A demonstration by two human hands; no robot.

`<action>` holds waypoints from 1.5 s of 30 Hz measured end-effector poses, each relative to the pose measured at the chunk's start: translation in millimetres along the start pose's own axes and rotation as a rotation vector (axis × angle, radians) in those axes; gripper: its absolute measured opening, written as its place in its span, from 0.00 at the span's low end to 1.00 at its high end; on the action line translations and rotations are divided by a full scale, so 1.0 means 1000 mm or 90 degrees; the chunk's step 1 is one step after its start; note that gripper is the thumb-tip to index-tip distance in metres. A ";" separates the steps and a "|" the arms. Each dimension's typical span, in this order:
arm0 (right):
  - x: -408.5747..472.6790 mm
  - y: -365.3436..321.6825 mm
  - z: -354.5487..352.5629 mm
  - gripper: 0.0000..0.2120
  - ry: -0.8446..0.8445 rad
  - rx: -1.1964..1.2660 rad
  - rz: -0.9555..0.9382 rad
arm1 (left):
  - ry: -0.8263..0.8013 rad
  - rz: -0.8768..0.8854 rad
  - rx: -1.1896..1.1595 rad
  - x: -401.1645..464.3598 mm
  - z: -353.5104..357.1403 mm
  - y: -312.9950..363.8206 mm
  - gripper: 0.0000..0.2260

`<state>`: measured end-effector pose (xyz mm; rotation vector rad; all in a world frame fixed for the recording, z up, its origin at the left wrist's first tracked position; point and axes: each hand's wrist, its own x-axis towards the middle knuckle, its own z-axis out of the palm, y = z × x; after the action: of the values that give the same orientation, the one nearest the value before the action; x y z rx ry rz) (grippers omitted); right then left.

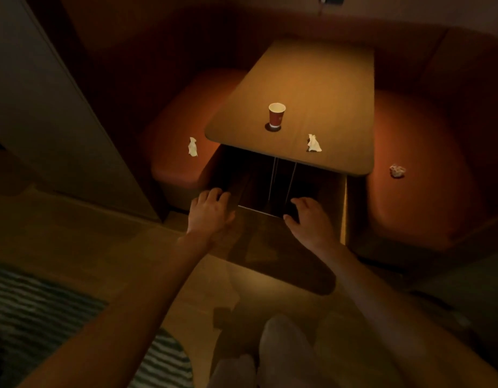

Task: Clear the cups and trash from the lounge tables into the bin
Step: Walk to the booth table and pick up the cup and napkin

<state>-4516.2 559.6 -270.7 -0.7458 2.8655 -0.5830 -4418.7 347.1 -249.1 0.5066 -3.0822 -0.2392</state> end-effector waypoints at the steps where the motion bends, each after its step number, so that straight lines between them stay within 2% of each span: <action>1: 0.018 0.001 0.004 0.25 -0.009 0.001 0.004 | -0.010 -0.003 -0.002 0.018 0.003 -0.005 0.23; 5: 0.097 0.011 0.025 0.26 -0.047 -0.004 -0.009 | -0.026 -0.029 -0.031 0.091 0.020 -0.020 0.24; 11: 0.241 0.030 0.017 0.26 0.013 0.034 0.011 | 0.001 -0.004 -0.022 0.234 0.016 -0.029 0.24; 15: 0.321 0.039 0.009 0.28 0.014 0.029 0.009 | 0.015 0.015 0.015 0.314 0.010 -0.033 0.23; 20: 0.393 0.051 0.015 0.31 -0.001 0.077 0.052 | -0.016 0.023 -0.023 0.386 0.024 -0.047 0.23; 23: 0.436 0.059 0.023 0.36 -0.010 0.196 0.124 | -0.047 0.045 -0.046 0.437 0.036 -0.057 0.23; 27: 0.487 0.068 0.044 0.43 0.027 0.381 0.250 | -0.074 0.081 -0.079 0.507 0.052 -0.070 0.24; 33: 0.546 0.067 0.074 0.45 0.076 0.529 0.385 | -0.134 0.147 -0.098 0.579 0.070 -0.089 0.24; 38: 0.573 0.070 0.103 0.42 0.149 0.611 0.456 | -0.185 0.203 -0.080 0.617 0.086 -0.092 0.24; 43: 0.593 0.067 0.109 0.33 0.202 0.620 0.476 | -0.206 0.245 -0.052 0.647 0.092 -0.087 0.25; 45: 0.598 0.067 0.109 0.33 0.205 0.618 0.476 | -0.210 0.252 -0.054 0.654 0.095 -0.082 0.25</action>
<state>-5043.0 282.7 -410.6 0.5640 2.3001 -1.7894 -5015.8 75.6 -366.2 -0.1685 -3.3721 -0.4837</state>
